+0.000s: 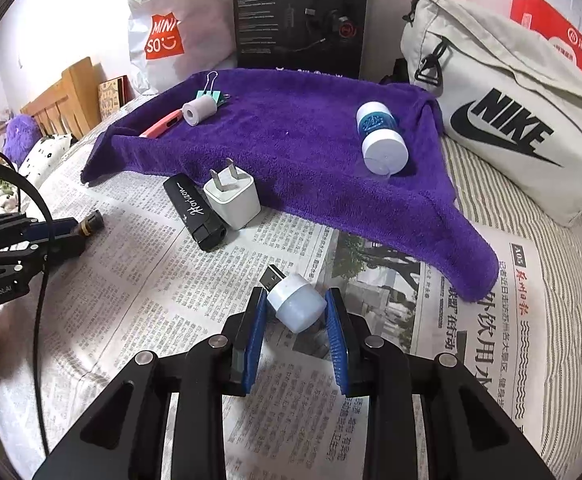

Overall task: Organize rigid objects
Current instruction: 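Hold the bottle with the left gripper while the right lifts the USB light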

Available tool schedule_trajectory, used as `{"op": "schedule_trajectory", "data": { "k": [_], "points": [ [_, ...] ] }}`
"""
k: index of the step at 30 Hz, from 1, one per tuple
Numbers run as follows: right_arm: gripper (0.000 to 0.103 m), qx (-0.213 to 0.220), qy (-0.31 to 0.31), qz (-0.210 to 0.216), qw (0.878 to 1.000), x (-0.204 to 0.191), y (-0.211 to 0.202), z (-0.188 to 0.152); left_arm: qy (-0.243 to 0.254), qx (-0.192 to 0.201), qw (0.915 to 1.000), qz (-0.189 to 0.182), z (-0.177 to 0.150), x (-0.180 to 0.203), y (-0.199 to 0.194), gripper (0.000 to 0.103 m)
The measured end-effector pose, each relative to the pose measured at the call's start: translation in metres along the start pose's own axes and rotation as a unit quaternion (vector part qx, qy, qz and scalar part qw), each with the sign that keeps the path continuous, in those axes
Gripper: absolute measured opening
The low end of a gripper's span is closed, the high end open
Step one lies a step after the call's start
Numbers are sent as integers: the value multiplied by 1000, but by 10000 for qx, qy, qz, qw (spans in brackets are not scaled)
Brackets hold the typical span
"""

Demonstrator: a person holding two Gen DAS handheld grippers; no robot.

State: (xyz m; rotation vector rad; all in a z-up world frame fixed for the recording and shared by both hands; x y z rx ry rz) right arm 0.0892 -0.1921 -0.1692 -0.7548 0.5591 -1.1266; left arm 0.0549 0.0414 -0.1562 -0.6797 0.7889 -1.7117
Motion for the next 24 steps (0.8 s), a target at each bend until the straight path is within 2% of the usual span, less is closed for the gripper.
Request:
{"op": "schedule_trajectory", "data": {
  "k": [2,6,10,15,20,24],
  "points": [
    [29,91,12,15,10000,2,-10,3,-89,-46,9999,-132,1,-1,-1,24],
    [29,283,121,150,9994,9,-28,12,-121,5,9998,-152,6,-1,-7,24],
    [29,266,128,151,9994,14,-31,16,-142,10,9998,-151,13,-2,-10,24],
    [29,181,162,171,9996,16,-24,15,11,-293,9996,21,10,-1,6,24],
    [29,117,131,218,9996,14,-21,12,252,-424,9985,230,5,2,4,27],
    [29,96,137,277,9995,12,-19,13,298,-387,9985,247,2,3,2,26]
  ]
}}
Point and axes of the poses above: each gripper's, at about its wrist camera, not at the fingertips, and y roughly the way its jaws point, x to its right, z to its top, the point moved 1 cm from there along y, roughly the way its jaws point, and after that the axes turned 3 degrees about y, right-handed, at the moved point
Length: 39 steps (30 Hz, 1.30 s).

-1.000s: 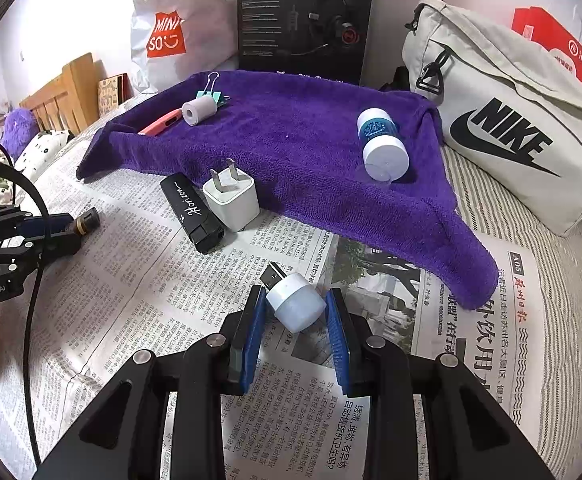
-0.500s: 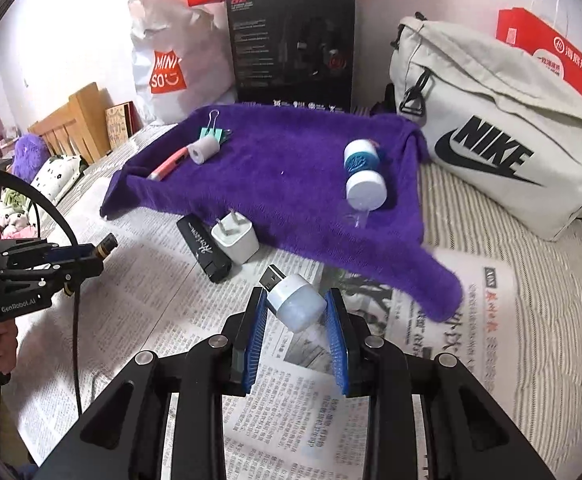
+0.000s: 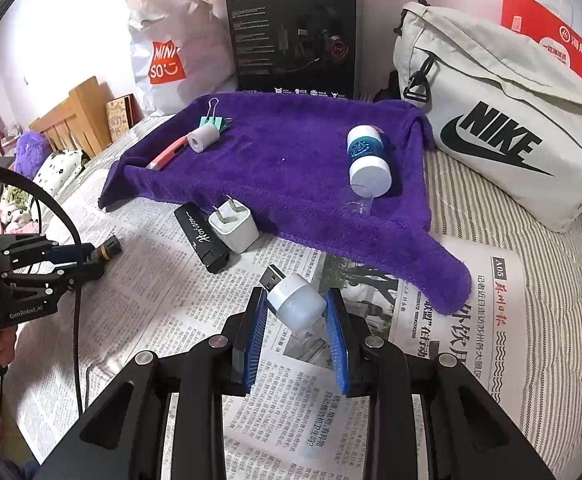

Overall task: Organize rigid objects
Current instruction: 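Hold the bottle with the left gripper while the right lifts the USB light, then place the bottle by the tape roll with the left gripper while the right carries the light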

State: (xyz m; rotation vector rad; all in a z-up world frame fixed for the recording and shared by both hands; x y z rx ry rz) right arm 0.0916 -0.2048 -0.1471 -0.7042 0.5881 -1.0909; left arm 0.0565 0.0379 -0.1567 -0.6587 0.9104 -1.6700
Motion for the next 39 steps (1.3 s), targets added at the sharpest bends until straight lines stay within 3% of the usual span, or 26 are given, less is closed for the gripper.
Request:
{"op": "schedule_trajectory", "data": {
  "k": [10,22,39],
  "points": [
    [29,55,-110,62,9999,-7,-6,8,-365,51,9988,-320,11,-12,-3,23],
    [29,148,-44,87,9998,2,-5,37,-358,378,9975,-487,51,-25,-19,23],
    [29,243,57,21,9997,21,-1,67,-272,384,9974,-550,110,-35,3,23]
  ]
}}
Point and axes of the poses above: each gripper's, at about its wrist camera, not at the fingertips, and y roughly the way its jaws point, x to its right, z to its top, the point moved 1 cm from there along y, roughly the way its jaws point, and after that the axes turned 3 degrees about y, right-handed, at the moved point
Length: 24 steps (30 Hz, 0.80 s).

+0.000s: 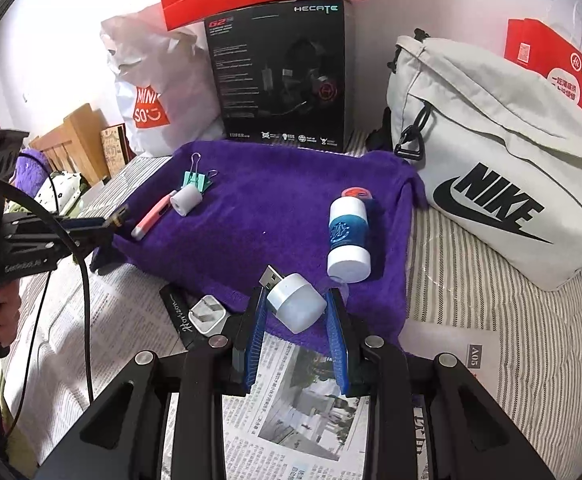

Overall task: Organize rigid objects
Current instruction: 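Place the bottle by the tape roll with the left gripper while the right carries the light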

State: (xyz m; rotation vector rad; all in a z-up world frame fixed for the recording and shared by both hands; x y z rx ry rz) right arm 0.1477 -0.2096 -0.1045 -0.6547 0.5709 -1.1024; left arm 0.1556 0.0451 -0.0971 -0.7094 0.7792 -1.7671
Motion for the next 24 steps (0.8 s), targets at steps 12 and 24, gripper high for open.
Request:
{"op": "schedule_trajectory", "data": {
  "k": [12,24],
  "points": [
    [29,-91,81,51,9999,0,12,2,251,-280,9990,-250,41,9,52,23],
    [29,-183,44,120,9998,-5,25,5,134,-637,9978,-127,25,-7,83,23]
  ]
}}
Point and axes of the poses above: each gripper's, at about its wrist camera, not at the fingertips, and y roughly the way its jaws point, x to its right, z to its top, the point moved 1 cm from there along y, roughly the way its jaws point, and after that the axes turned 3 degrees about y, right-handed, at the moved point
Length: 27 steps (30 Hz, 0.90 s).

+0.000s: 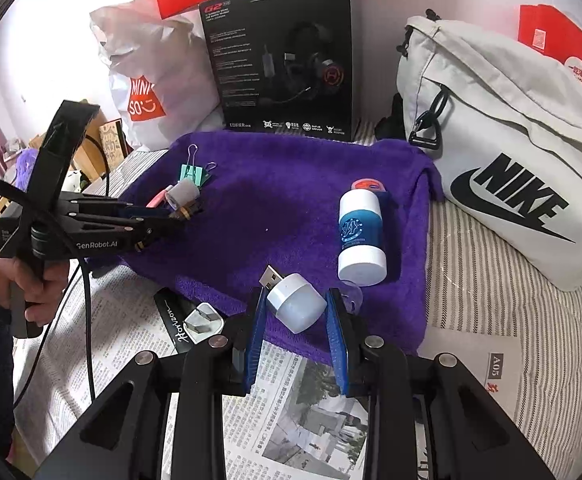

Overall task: Organize rigid objects
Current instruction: 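Place the bottle by the tape roll with the left gripper while the right carries the light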

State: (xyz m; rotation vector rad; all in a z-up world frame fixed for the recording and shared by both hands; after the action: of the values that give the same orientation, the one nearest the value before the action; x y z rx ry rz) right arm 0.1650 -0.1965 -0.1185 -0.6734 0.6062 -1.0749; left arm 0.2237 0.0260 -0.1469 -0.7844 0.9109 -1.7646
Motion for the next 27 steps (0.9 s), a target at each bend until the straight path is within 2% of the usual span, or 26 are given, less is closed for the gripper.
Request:
{"op": "schedule_trajectory", "data": {
  "k": [19,27],
  "points": [
    [29,23,5,-187,9998,7,4,12,186,-63,9997,153,0,-3,4,24],
    [29,85,-35,-277,9996,8,5,25,59,-15,10000,-7,-10,-5,-10,26]
  ]
}}
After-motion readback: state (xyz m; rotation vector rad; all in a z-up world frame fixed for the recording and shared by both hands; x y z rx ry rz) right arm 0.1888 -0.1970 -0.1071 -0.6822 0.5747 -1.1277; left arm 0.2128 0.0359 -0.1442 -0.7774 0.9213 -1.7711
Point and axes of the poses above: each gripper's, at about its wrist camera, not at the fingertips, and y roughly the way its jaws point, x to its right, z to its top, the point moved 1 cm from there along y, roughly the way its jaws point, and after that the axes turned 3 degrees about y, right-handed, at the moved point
